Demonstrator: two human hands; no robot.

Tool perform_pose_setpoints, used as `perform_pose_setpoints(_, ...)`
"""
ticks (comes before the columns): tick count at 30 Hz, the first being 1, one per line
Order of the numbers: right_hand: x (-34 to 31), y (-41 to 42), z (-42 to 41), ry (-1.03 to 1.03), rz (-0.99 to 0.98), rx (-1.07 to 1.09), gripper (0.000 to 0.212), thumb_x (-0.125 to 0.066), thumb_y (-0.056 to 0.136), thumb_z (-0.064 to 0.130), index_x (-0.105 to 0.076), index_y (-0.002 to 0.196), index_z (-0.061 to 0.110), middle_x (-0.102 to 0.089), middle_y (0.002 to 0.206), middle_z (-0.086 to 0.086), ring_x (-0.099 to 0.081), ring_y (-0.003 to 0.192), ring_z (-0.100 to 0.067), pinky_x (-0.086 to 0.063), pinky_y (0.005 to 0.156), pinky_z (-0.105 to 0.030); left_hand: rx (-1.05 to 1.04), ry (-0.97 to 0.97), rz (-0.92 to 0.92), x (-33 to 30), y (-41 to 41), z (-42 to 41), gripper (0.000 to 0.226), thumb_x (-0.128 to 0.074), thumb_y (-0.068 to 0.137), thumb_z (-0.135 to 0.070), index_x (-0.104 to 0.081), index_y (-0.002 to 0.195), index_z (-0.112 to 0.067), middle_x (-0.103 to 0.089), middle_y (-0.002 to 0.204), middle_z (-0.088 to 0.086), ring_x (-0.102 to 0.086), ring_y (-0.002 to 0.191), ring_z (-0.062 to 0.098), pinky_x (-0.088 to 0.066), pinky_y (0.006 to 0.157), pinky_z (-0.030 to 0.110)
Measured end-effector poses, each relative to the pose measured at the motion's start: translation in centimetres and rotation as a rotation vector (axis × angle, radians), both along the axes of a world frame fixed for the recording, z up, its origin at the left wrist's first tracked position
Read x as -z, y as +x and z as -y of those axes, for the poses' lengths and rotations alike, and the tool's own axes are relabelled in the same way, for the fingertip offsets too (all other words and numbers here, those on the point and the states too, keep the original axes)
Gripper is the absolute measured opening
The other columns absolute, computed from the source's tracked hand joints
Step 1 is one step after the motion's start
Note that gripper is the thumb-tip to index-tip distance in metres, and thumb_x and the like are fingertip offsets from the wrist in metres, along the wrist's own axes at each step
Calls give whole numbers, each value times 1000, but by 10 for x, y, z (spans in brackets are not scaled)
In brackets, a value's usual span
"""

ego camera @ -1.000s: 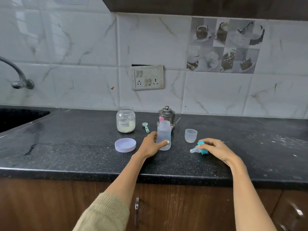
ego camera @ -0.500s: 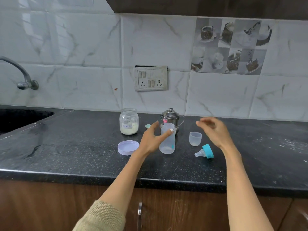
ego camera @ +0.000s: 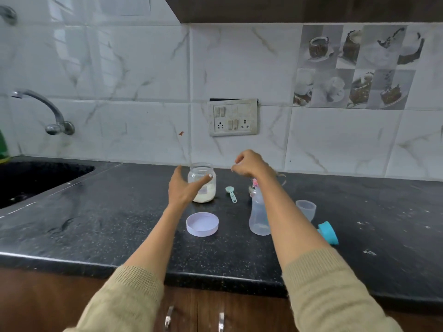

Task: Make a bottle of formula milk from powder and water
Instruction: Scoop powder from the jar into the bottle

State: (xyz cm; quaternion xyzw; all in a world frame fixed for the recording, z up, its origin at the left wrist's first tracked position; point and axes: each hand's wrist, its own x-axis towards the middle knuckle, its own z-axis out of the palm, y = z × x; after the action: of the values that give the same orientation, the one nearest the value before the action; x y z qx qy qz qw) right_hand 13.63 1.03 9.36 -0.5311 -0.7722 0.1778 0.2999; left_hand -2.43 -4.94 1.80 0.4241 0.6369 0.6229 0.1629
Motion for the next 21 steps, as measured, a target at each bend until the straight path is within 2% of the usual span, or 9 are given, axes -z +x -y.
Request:
perform_pose_setpoints(1, 4, -8, -2, -27, 60, 36, 22, -57, 83, 7, -61, 103, -3, -64, 113, -20, -66, 100, -32, -55, 81, -37, 4, -31, -5, 3, -3, -3, 107, -81, 66, -44, -20, 149, -13, -27, 154, 6, -31, 140, 24, -31, 111, 40)
perform_pose_setpoints(3, 15, -21, -5, -77, 180, 82, 16, -55, 85, 3, -58, 101, 3, -61, 114, -19, -64, 102, -31, -50, 74, -31, 17, -84, -7, 8, -7, -11, 116, -84, 63, -44, -14, 150, -12, -23, 156, 7, -27, 142, 25, -30, 112, 42)
perform_pose_setpoints(7, 46, -38, -24, -129, 313, 146, 37, -58, 86, 3, -57, 123, -1, -56, 131, -18, -57, 119, -31, -49, 85, -34, 23, -118, -25, 15, -7, -25, 120, -86, 61, -40, -12, 148, -4, -21, 156, 8, -24, 142, 24, -29, 110, 38)
perform_pose_setpoints(10, 66, -45, -35, -169, 327, 193, 39, -59, 86, 3, -57, 125, 1, -54, 134, -15, -55, 122, -30, -48, 92, -34, 15, -140, -15, 20, -9, -38, 110, -87, 59, -38, -22, 140, -3, -32, 148, 10, -32, 137, 26, -35, 103, 38)
perform_pose_setpoints(14, 86, -54, -48, -132, 317, 257, 38, -57, 88, 4, -58, 126, 4, -56, 132, -14, -56, 121, -29, -49, 90, -34, 4, -181, -16, 27, -15, -54, 105, -90, 47, -44, -32, 126, -7, -44, 133, 9, -44, 126, 28, -45, 98, 42)
perform_pose_setpoints(21, 95, -67, -57, -73, 290, 324, 29, -55, 94, 13, -60, 123, 8, -59, 128, -12, -57, 118, -28, -50, 88, -32, 2, -222, -47, 36, -20, -71, 133, -90, 42, -50, -17, 144, -6, -38, 146, 12, -38, 134, 30, -40, 104, 47)
